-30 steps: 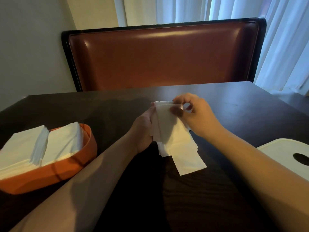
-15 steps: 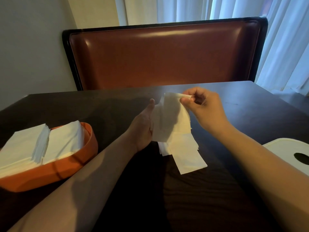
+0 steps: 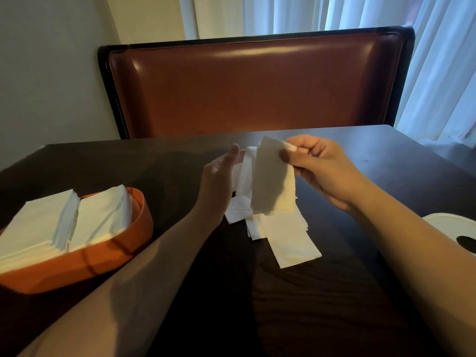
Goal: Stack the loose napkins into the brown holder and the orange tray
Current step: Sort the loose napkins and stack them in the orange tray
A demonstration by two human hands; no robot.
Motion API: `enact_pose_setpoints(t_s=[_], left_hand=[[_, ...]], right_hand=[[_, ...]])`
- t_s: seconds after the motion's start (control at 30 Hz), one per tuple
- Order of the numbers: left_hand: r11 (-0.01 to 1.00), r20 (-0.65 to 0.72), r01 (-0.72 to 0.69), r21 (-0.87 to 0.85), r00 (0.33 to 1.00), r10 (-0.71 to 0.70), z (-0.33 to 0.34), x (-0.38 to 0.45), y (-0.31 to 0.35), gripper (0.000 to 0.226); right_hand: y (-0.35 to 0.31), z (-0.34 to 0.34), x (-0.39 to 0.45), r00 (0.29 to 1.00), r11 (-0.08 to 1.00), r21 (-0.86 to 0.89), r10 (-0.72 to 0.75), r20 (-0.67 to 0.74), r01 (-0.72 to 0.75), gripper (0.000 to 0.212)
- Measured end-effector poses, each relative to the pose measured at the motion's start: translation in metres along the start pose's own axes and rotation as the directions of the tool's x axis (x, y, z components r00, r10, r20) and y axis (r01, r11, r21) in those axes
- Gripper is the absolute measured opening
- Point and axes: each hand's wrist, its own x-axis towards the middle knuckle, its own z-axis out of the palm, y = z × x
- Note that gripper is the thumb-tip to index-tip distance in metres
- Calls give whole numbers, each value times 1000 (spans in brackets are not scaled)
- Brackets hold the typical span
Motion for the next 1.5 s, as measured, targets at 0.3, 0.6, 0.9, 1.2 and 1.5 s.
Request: enact_pose_setpoints(t_s=[0.3, 0.6, 0.9, 1.2, 1.5], left_hand=[[987, 232, 59, -150, 973, -23, -1, -6, 7, 41], [943, 170, 228, -242, 967, -190, 4, -6, 13, 31], [902, 212, 330, -279, 937, -277, 9, -7, 11, 35], [896, 347, 351, -271, 904, -249, 10, -9, 11, 52], [786, 539, 537, -307, 778, -322, 12, -16, 16, 14]], right_hand=[[1, -3, 0, 995, 996, -93, -4, -98, -5, 10], [8, -3, 5, 978, 995, -103, -17, -208, -4, 8], [19, 12, 6, 966, 979, -203, -39, -254, -14, 6], [19, 18, 4, 966, 989, -150, -52, -253, 13, 12], [10, 25, 1, 976, 990, -138, -26, -216, -4, 17]])
